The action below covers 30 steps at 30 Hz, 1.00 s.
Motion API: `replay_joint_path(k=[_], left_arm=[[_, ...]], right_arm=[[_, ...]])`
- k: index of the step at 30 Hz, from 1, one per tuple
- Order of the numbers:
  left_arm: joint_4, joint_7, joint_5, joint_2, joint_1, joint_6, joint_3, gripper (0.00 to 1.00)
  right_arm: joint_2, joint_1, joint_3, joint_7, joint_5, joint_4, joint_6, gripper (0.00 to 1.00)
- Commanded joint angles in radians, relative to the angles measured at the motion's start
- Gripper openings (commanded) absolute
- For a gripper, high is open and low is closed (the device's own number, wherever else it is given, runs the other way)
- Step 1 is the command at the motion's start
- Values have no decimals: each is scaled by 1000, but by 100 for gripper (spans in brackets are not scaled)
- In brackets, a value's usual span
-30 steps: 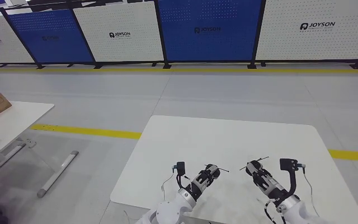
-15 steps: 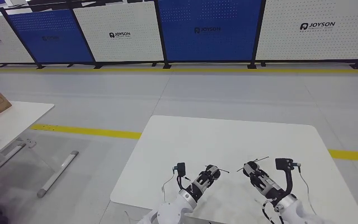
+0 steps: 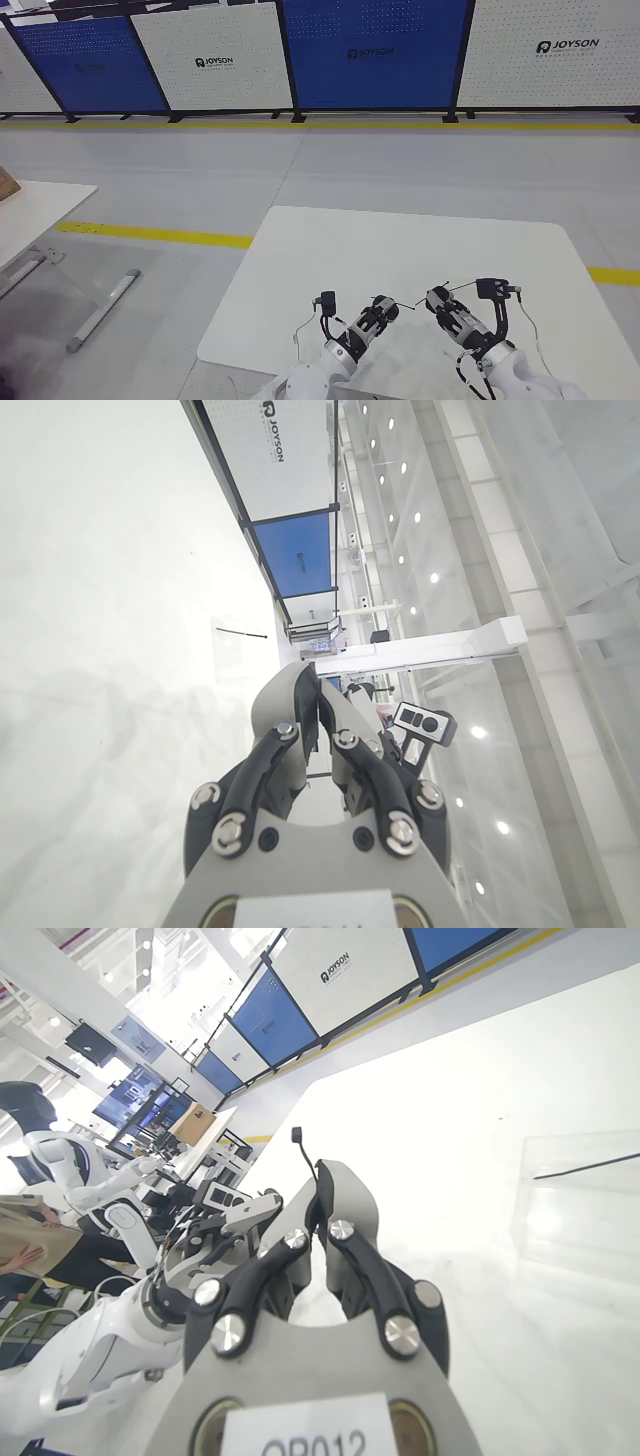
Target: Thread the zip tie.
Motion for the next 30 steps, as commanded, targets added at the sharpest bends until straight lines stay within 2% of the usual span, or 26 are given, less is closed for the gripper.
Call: replay_joint_path(k=[1, 11, 24, 30], left_arm=[[0, 0, 0, 0, 0, 0, 0, 0], [0, 0, 0, 0, 0, 0, 0, 0], [0, 0, 0, 0, 0, 0, 0, 0], [0, 0, 0, 0, 0, 0, 0, 0]], right_arm=[[0, 2, -6, 0, -8, 6, 2, 0], [1, 9, -9, 12, -6, 12, 9, 0], [7, -21, 12, 5, 5, -7, -24, 0], [8, -18, 4, 9, -8, -12, -16, 0]])
